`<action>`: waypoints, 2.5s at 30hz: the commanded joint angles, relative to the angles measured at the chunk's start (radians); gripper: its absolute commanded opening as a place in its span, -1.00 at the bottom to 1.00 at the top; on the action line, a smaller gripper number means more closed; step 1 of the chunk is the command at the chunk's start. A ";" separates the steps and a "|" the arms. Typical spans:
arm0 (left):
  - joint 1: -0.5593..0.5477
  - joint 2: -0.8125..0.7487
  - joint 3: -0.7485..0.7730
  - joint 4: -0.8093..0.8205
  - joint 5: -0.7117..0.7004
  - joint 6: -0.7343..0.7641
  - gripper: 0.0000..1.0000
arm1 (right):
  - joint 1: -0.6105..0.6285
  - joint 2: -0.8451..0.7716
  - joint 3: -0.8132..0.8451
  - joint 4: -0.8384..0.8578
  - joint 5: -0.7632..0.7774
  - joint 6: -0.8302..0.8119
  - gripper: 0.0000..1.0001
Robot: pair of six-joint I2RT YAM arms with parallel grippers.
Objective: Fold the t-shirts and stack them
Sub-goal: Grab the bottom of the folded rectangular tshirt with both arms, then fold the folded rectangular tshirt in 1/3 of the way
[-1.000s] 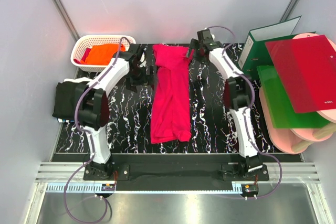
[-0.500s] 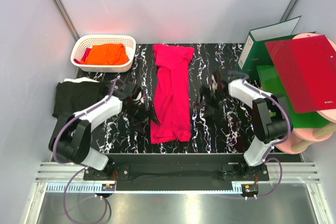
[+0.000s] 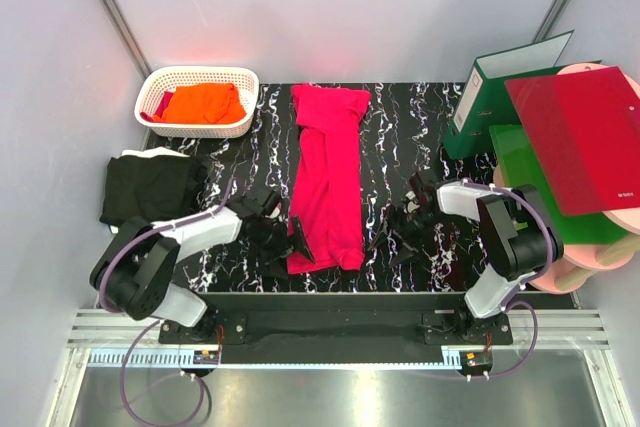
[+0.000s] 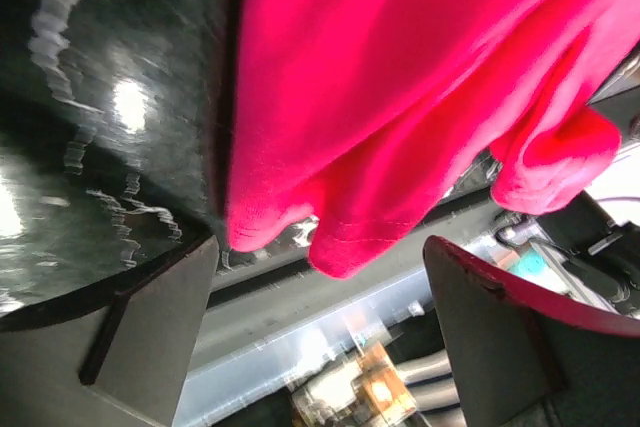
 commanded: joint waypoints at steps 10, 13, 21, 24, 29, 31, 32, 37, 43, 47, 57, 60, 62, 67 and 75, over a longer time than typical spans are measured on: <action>-0.019 0.106 0.084 0.015 -0.032 0.014 0.85 | 0.171 0.053 0.016 0.289 -0.014 0.221 0.54; -0.019 0.132 0.096 0.011 -0.031 0.030 0.76 | 0.237 0.124 0.070 0.311 -0.014 0.253 0.54; -0.017 0.185 0.150 -0.041 -0.028 0.075 -1.00 | 0.271 0.178 0.206 0.221 -0.111 0.281 -0.91; -0.017 0.142 0.193 -0.100 -0.041 0.098 -1.00 | 0.271 0.136 0.295 0.060 -0.065 0.214 -0.99; -0.015 0.060 0.386 -0.277 -0.159 0.155 -1.00 | 0.271 0.090 0.418 -0.079 -0.049 0.147 -0.99; -0.011 0.051 0.481 -0.310 -0.193 0.161 -1.00 | 0.267 0.073 0.455 -0.093 -0.039 0.144 -0.98; -0.008 0.053 0.511 -0.328 -0.202 0.161 -1.00 | 0.269 0.075 0.469 -0.096 -0.030 0.143 -0.98; 0.009 0.125 0.680 -0.347 -0.227 0.168 -1.00 | 0.255 0.128 0.610 -0.113 0.004 0.104 -0.96; 0.057 0.322 0.835 -0.350 -0.219 0.225 -1.00 | 0.192 0.295 0.844 -0.195 0.099 -0.009 -0.95; 0.109 0.506 0.975 -0.374 -0.167 0.268 -1.00 | 0.153 0.467 1.010 -0.274 0.145 -0.058 -0.95; 0.216 0.741 1.265 -0.459 -0.104 0.339 -0.90 | 0.093 0.751 1.404 -0.412 0.185 -0.075 -0.92; 0.227 0.780 1.319 -0.457 -0.077 0.354 -0.38 | 0.083 0.789 1.464 -0.416 0.216 -0.067 -0.90; 0.233 0.784 1.328 -0.448 -0.060 0.357 0.14 | 0.083 0.805 1.504 -0.417 0.248 -0.077 -0.87; 0.236 0.728 1.299 -0.433 -0.063 0.366 0.98 | 0.085 0.770 1.543 -0.363 0.352 -0.112 -0.13; 0.242 0.639 1.184 -0.416 -0.064 0.400 0.98 | 0.085 0.659 1.484 -0.246 0.540 -0.101 0.74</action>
